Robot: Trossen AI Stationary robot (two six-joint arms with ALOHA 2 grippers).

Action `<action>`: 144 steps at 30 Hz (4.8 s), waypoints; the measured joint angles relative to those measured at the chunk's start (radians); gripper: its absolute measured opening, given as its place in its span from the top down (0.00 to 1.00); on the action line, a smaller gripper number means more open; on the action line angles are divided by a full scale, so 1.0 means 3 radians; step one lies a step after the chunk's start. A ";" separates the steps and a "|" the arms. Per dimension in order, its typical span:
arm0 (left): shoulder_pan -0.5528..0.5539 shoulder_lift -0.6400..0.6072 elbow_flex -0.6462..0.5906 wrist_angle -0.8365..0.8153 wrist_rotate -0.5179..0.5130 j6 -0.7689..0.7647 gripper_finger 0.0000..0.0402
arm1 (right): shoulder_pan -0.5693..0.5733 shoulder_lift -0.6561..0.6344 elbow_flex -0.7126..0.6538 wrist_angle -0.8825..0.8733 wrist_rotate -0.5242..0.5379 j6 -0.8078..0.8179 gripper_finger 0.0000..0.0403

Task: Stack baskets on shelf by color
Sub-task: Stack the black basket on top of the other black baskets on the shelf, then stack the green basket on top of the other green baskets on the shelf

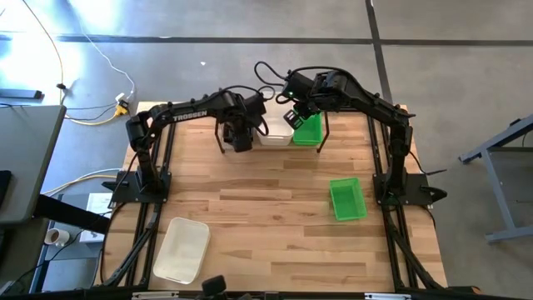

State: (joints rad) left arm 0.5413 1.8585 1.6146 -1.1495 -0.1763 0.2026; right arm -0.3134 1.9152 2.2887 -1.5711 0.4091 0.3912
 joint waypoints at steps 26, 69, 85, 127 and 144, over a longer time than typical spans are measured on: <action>0.0086 -0.0022 0.0117 -0.0256 0.0227 -0.0228 0.67 | 0.0000 -0.0001 0.0000 0.0000 -0.0135 0.0042 0.76; -0.0068 -0.0760 0.0135 -0.0657 0.0479 -0.0328 0.67 | 0.1079 -0.0267 -0.0645 -0.0001 -0.0289 0.0339 0.76; -0.0400 -0.1589 -0.0816 -0.0187 0.0489 -0.1058 0.67 | 0.1625 -0.1359 -0.2590 0.0283 -0.1113 0.1060 0.76; -0.1458 -0.1610 -0.0824 -0.0192 0.0462 -0.2066 0.67 | 0.3077 -0.2215 -0.5347 0.2436 -0.1398 0.1425 0.62; -0.1459 -0.1609 -0.0824 -0.0191 0.0297 -0.1899 0.67 | 0.2901 -0.2211 -0.5414 0.2864 -0.1629 0.1638 0.97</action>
State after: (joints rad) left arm 0.1036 1.3758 1.3674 -1.2068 -0.0872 -0.3672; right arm 0.5570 1.2518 0.6644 -0.7120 -0.0795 0.8825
